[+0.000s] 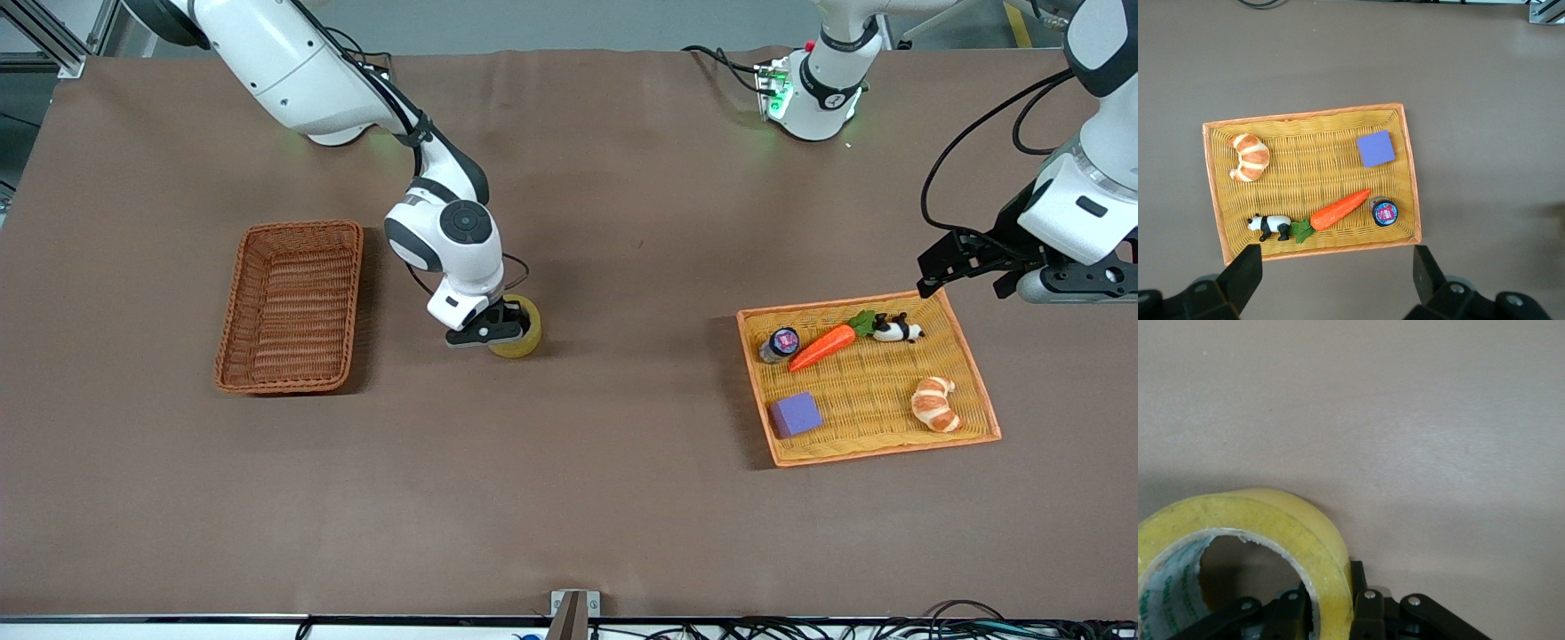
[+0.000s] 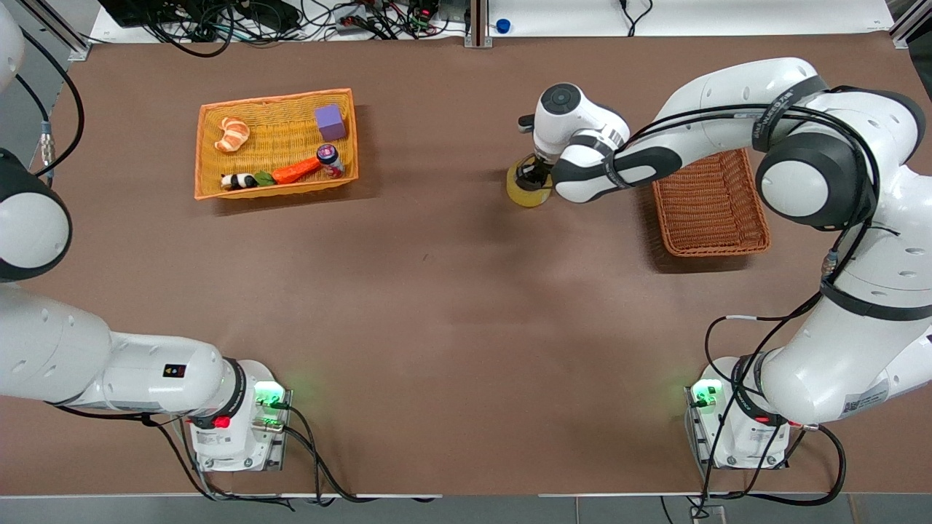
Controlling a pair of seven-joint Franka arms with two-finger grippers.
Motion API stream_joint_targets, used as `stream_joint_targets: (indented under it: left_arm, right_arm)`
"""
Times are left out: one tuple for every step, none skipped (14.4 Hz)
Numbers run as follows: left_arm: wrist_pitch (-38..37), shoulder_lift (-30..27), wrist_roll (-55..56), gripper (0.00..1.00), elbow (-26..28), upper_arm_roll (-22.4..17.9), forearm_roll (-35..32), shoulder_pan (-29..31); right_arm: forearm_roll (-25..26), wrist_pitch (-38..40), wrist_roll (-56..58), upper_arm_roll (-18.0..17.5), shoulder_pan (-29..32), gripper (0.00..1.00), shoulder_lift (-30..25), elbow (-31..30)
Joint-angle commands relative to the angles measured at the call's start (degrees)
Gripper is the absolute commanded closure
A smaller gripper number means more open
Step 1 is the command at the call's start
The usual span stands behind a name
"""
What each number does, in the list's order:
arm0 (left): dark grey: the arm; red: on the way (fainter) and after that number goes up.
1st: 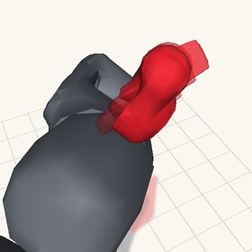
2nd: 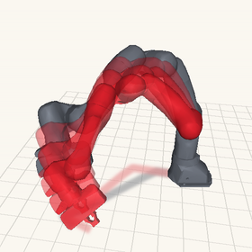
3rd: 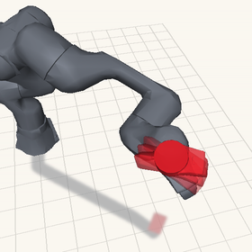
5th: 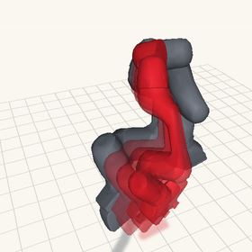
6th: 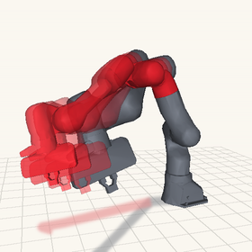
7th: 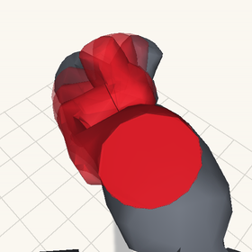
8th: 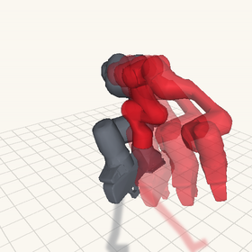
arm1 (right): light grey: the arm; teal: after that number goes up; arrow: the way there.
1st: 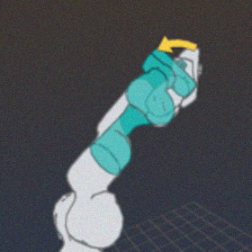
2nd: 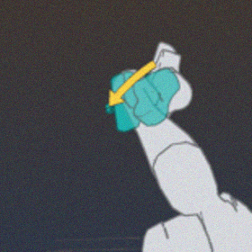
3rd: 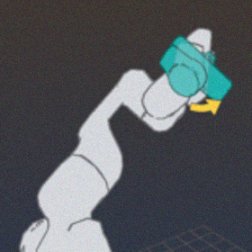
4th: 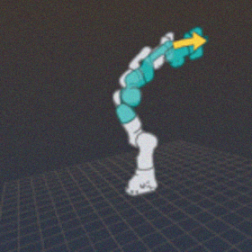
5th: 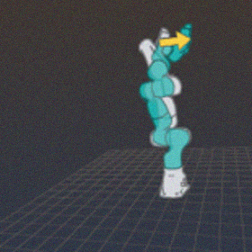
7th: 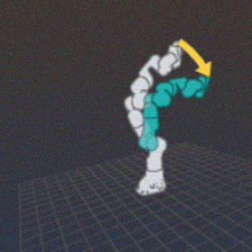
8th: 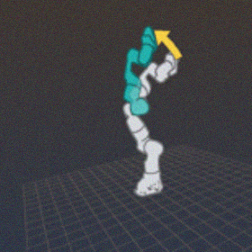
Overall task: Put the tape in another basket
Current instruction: 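Grasp the tape with the right gripper while the left gripper withdraws, then carry the tape with the right gripper into the wicker basket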
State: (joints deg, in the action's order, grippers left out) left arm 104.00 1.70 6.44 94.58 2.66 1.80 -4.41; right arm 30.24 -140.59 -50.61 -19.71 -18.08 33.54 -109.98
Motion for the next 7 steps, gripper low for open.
stream_joint_targets:
  left_arm:
    - [-0.9,-1.1,0.2,0.00,0.7,0.1,-1.9,-0.1]
    - [-0.9,-0.9,0.2,0.00,0.6,0.1,-1.9,-0.2]
    - [-0.9,-0.8,0.2,0.00,0.7,0.1,-2.1,-0.2]
    - [-0.9,-0.9,0.2,0.00,1.0,0.1,-2.1,-0.2]
    - [-0.9,-1.0,0.2,0.00,1.0,0.1,-2.2,-0.3]
    - [-0.9,-0.9,0.1,0.00,1.0,0.1,-2.2,-0.3]
    - [-0.9,-0.8,-0.7,0.00,0.9,0.1,-2.3,-0.3]
  right_arm:
    - [-4.2,7.2,-0.6,-3.8,3.8,1.00,-9.5,-1.5]
    - [-4.7,9.5,0.2,-3.8,4.6,1.00,-11.6,-1.8]
    - [-4.8,11.6,2.3,-3.8,6.6,1.00,-13.7,-2.3]
    - [-4.8,11.9,4.4,-3.7,8.2,1.00,-16.2,-4.1]
    - [-4.8,11.7,6.6,-3.0,9.5,1.00,-19.0,-6.5]
    - [-4.8,11.4,9.7,-0.6,10.0,1.00,-21.7,-9.3]
    - [-4.9,10.7,13.5,2.8,9.7,1.00,-24.3,-11.4]
